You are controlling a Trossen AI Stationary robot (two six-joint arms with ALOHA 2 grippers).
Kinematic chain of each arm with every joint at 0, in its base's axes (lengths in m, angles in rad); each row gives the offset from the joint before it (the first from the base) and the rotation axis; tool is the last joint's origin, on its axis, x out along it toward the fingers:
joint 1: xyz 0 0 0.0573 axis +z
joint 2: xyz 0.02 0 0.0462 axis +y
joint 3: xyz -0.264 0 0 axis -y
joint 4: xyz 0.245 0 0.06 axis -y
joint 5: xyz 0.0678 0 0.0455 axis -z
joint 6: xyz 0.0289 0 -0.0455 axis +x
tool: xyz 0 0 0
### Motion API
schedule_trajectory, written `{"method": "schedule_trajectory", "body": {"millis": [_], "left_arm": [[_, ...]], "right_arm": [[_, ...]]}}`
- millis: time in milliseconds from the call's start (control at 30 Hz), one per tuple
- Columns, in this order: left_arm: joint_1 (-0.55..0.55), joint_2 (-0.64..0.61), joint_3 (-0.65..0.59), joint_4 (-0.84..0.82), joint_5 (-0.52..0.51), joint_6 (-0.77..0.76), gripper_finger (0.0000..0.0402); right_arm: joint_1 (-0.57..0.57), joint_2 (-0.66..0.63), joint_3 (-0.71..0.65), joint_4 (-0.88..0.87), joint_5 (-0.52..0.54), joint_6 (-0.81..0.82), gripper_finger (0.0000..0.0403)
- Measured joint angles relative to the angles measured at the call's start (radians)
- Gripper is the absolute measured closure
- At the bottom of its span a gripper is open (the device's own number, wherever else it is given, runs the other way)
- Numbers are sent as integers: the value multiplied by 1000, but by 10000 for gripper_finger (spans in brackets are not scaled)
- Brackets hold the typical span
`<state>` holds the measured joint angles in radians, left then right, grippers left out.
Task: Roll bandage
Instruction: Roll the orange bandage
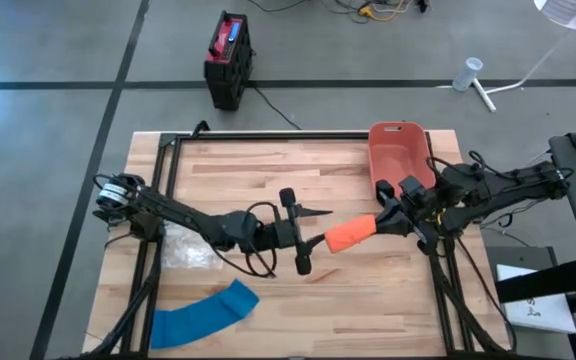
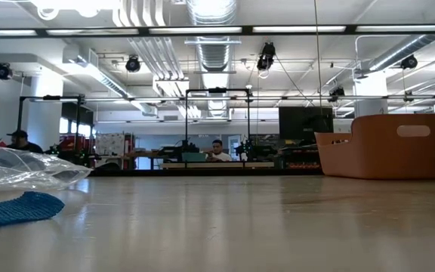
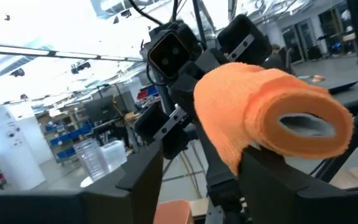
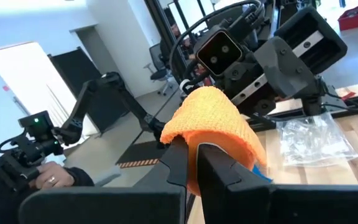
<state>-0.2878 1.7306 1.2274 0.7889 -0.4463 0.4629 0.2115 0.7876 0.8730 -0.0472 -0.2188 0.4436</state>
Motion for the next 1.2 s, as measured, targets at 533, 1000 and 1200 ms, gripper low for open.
{"method": "schedule_trajectory", "body": {"millis": [533, 1000, 1200], "left_arm": [[-35, -2, 0, 0, -38, 36, 398], [-53, 5, -2, -5, -165, 144, 373], [-40, -14, -82, 40, -194, 176, 315]], "right_arm": [[0, -1, 0, 56, -40, 70, 394], [8, 138, -26, 459, 103, 226, 394], [18, 196, -26, 498, 99, 299, 394]]}}
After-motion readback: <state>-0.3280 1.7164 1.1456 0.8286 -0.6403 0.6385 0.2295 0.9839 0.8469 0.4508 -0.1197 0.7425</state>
